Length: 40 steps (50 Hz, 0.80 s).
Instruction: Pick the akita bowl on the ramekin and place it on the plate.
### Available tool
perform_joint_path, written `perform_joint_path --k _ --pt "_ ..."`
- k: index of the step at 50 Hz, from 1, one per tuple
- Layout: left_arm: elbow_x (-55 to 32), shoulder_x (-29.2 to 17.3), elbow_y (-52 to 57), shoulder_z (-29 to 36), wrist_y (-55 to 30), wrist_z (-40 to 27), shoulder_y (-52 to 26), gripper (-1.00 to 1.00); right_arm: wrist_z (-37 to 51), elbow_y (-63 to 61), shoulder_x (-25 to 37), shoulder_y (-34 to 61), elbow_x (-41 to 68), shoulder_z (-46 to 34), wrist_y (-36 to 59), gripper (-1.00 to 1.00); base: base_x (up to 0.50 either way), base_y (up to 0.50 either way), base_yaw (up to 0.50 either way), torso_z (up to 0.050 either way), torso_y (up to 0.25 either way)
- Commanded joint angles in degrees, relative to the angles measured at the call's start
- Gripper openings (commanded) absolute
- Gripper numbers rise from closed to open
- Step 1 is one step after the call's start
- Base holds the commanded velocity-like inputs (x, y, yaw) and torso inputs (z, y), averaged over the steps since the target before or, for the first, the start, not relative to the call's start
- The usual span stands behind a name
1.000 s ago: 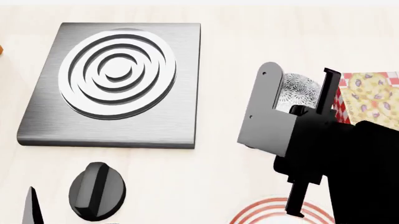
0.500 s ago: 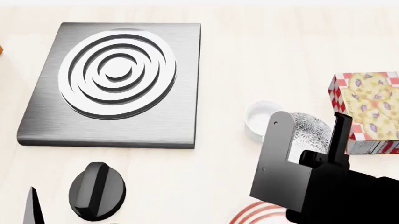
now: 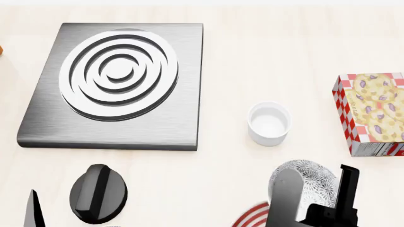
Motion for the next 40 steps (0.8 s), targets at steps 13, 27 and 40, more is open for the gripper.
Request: perform_joint_path --k 13,27,40 --pt "-0.24 -0.43 0.28 0.18 -0.05 -0.54 0.05 1.00 7.74 -5.11 6.11 -9.43 5.09 4.09 -2.17 -1.00 0.00 0.00 0.00 0.000 0.001" --pt "-0.18 -0.62 0.23 0.53 -0.03 -0.80 0.04 1.00 13.00 -6.71 8.95 -14.73 8.60 5.69 -4.25 -1.00 0.00 0.00 0.00 0.000 0.000" --pt "-0.28 -0.79 0.12 0.63 -0.23 -1.14 -0.14 1.00 16.58 -5.80 9.89 -18.68 9.65 5.38 -7.49 -1.00 0.00 0.00 0.00 0.000 0.000"
